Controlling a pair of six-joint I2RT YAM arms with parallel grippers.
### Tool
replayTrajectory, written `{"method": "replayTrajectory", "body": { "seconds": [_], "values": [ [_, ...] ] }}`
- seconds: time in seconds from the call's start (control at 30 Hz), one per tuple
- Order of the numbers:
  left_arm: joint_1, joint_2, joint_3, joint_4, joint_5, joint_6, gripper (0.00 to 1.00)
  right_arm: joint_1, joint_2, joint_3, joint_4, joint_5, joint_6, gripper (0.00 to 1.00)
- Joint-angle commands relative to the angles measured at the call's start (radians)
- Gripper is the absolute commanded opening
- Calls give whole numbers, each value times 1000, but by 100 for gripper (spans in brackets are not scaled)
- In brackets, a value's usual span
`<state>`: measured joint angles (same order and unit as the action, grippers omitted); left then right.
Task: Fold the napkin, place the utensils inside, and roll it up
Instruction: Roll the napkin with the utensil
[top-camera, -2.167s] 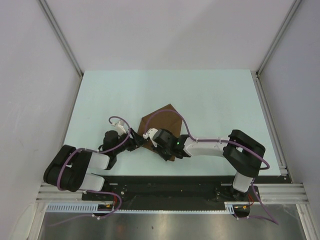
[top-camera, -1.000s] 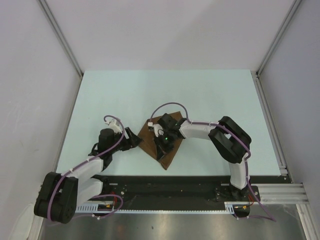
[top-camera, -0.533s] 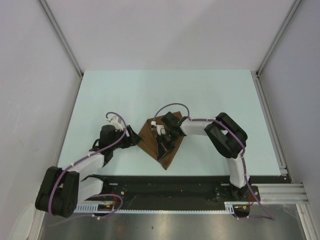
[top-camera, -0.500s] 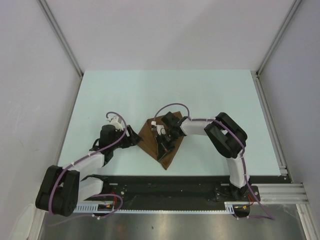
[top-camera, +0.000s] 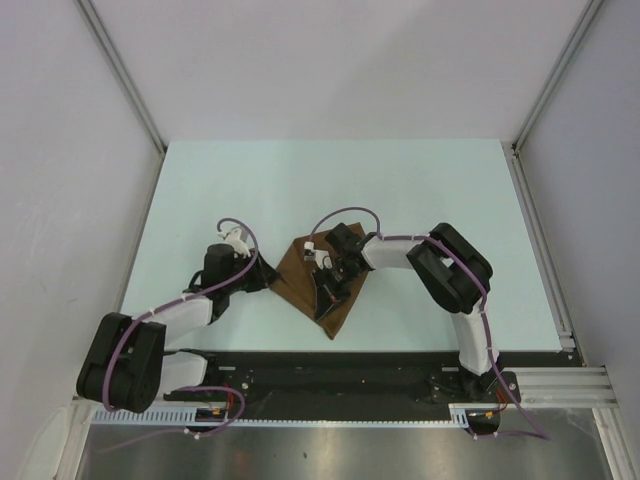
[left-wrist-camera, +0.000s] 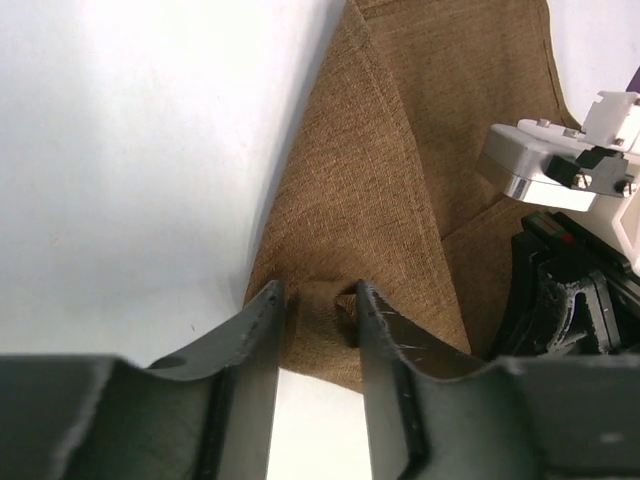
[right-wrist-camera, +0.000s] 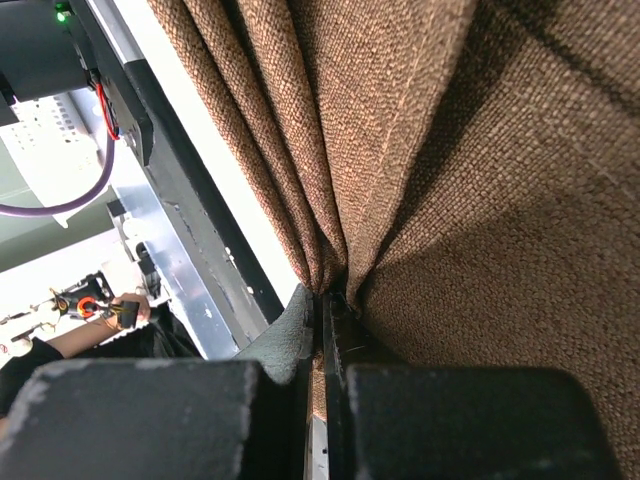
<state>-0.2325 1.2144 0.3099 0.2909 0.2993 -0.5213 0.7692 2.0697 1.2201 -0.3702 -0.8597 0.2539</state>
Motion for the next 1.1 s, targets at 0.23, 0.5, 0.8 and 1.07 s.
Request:
{"method": "replayTrajectory", "body": {
  "seconds": [0.23,0.5,0.8,1.07],
  "values": [
    [2,56,57,31,18,24,6,-24,4,27,-9,22,-12,11],
    [2,112,113,-48,-19,24,0,-19,-127,29,-56,85,-33,52],
    [4,165,144,-91,-17,30,0,77,-284,7,-47,434,-111,67],
    [5,194,164,-104,-14,24,0,269,-319,-17,-52,891,-153,73]
  ]
}}
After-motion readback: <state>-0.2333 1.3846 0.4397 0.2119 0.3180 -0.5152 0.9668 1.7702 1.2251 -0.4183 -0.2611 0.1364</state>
